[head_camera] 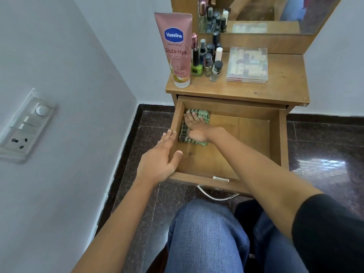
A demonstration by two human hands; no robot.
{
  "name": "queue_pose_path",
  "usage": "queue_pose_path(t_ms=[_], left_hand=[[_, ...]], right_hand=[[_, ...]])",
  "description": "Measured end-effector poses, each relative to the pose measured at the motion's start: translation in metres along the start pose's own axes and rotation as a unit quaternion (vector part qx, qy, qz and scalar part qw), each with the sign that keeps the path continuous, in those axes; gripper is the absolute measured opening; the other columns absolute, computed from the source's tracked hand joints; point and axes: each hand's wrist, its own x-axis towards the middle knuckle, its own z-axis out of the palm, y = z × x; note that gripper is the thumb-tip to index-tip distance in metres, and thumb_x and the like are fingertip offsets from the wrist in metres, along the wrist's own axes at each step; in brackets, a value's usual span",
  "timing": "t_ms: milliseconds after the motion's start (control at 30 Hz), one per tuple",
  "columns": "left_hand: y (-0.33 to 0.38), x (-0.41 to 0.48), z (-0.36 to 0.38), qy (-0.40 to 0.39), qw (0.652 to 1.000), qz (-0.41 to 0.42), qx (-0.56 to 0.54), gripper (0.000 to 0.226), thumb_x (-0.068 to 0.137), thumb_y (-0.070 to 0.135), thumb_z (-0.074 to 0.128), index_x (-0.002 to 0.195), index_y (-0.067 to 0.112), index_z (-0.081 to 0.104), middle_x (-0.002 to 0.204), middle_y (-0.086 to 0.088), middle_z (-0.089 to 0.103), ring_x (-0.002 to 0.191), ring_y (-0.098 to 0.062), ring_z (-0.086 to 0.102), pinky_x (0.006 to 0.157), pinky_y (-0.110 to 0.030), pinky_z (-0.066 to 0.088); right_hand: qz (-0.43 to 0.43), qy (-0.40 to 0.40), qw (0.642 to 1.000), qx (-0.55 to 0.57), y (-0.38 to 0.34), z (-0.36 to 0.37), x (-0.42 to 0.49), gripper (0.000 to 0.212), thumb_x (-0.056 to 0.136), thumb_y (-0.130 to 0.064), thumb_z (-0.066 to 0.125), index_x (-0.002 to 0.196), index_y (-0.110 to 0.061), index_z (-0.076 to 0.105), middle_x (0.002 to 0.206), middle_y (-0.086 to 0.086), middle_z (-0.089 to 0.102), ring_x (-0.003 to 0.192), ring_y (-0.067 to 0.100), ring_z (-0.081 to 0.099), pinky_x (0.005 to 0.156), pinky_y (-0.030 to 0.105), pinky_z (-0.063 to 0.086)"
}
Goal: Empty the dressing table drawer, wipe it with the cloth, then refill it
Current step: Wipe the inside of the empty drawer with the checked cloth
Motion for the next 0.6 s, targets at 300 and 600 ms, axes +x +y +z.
queue_pose_path(t_ms=[300,600], left_hand=[[0.001,0.002,-0.001,-0.001,1.000,-0.004,0.004,0.063,0.098,0.050,0.030,0.156,0.028,0.019,0.162,0.012,0.014,0.147,-0.004,0.015,0.101,-0.036,0.045],[0.000,-0.001,-0.001,-0.005,1.000,0.001,0.013,0.061,0.101,0.047,0.034,0.156,0.028,0.017,0.161,0.013,0.012,0.147,-0.005,0.017,0.097,-0.041,0.049]], right_hand=[[-0.123,-0.087,0.988,-0.021,-0.002,0.036,-0.048,0.067,0.099,-0.014,0.031,0.152,-0.017,-0.009,0.157,0.003,-0.019,0.143,0.019,-0.022,0.113,0.036,-0.012],[-0.171,-0.078,0.981,-0.053,0.005,0.044,-0.052,0.057,0.104,-0.019,0.028,0.153,-0.019,-0.002,0.159,0.000,-0.013,0.146,0.016,-0.015,0.117,0.035,-0.008]])
